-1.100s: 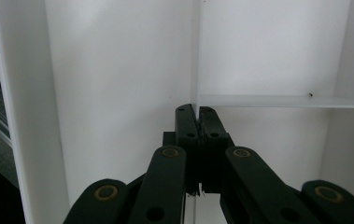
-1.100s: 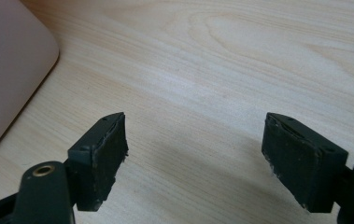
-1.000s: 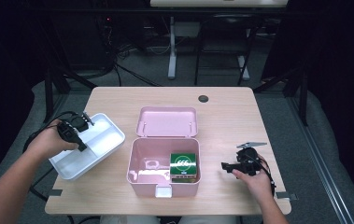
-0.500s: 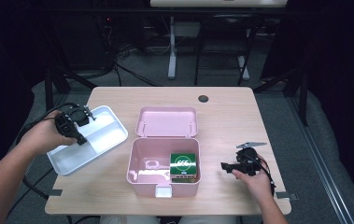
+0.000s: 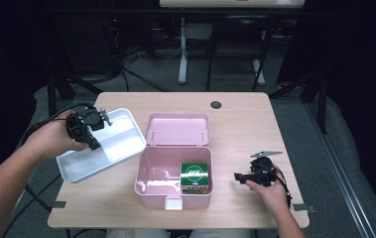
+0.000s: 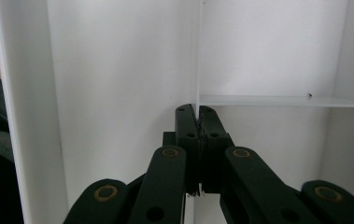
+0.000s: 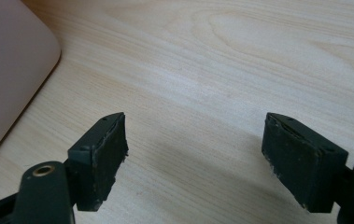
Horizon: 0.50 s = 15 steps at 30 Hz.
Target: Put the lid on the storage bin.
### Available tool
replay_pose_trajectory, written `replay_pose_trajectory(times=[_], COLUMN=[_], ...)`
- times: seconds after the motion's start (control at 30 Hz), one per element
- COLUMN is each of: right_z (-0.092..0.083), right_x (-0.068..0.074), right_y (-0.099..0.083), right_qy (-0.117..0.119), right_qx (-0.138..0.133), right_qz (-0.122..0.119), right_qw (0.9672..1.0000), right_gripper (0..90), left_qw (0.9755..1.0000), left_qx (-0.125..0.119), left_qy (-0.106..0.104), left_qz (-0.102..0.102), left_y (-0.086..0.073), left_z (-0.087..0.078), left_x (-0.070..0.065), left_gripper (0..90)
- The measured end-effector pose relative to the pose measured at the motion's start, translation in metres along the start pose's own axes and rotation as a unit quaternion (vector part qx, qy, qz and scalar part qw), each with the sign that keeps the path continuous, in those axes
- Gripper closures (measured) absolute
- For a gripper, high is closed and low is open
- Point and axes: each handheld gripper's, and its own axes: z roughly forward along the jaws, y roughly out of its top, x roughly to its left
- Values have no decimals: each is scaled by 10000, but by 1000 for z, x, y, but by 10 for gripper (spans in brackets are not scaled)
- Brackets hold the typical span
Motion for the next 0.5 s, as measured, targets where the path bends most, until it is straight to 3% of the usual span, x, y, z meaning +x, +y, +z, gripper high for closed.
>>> replay_pose_trajectory(times=[0.23,0.5], right_z=[-1,-1], right_x=[-1,-2], right_y=[0,0], right_qy=[45,63], right_qx=[-30,-34], right_qz=[41,51], right_qw=[10000,10000], right_gripper=[218,218], left_qw=[9991,9945], left_qx=[60,26], left_qy=[-76,-104], left_qz=[402,1038], left_y=[26,63], left_z=[-3,3], left_x=[-15,-40], left_gripper=[891,891])
